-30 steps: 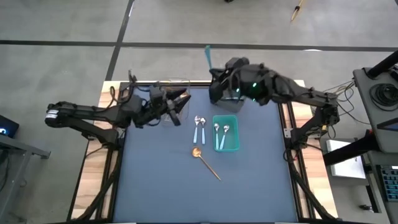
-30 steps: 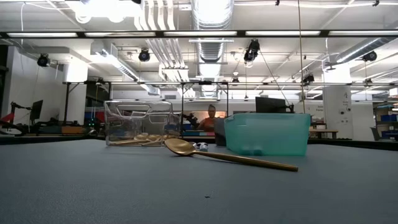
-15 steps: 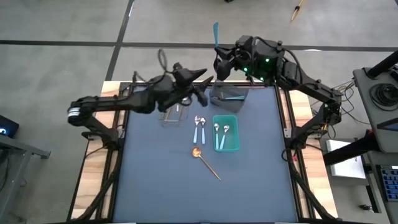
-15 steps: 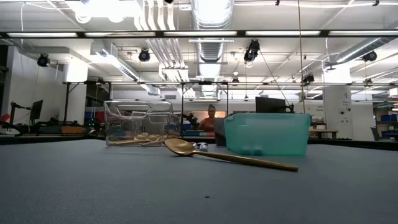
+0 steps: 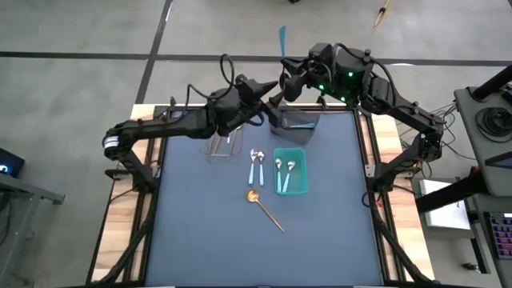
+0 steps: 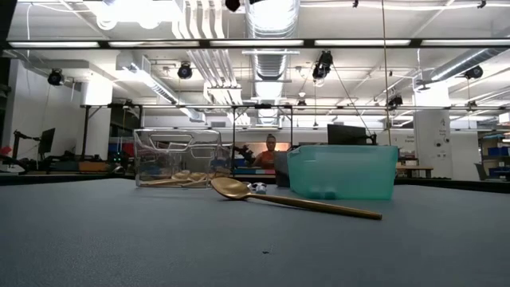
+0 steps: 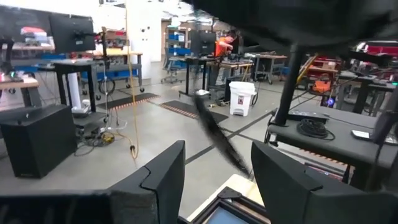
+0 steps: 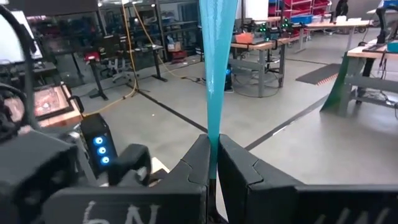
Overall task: Sort silverware by color (type)
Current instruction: Put the blue spoon into the black bin
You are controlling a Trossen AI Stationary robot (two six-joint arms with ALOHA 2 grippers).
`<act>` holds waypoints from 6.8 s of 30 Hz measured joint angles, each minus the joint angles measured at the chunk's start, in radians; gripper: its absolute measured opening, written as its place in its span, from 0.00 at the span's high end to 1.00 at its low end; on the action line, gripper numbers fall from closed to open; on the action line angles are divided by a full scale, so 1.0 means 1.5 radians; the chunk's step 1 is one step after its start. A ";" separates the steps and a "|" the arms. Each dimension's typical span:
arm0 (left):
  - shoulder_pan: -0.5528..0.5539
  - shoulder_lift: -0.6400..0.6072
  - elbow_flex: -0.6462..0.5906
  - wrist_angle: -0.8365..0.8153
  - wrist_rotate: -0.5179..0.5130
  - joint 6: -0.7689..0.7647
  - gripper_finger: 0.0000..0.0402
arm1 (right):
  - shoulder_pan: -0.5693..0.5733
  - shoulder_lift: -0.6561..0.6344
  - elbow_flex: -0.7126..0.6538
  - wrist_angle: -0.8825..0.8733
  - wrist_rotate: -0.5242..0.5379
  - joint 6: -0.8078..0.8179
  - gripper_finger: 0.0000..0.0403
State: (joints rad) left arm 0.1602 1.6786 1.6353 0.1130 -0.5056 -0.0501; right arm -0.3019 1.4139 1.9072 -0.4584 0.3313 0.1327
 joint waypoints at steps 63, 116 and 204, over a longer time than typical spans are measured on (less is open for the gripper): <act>0.015 -0.125 0.001 -0.253 -0.040 -0.103 1.00 | -0.004 -0.004 -0.034 -0.091 -0.026 0.012 0.59; 0.025 -0.117 -0.001 -0.721 0.397 -0.404 1.00 | 0.164 0.155 -0.030 -0.284 0.007 -0.649 0.80; 0.036 -0.118 0.366 -0.826 -0.083 -0.165 0.59 | -0.355 0.317 -0.127 -0.398 -0.485 -0.572 0.97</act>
State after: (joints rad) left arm 0.2142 1.5021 2.1838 -1.1255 -0.6304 -0.2974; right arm -0.8337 1.8891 1.7162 -1.0559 -0.3959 -0.7256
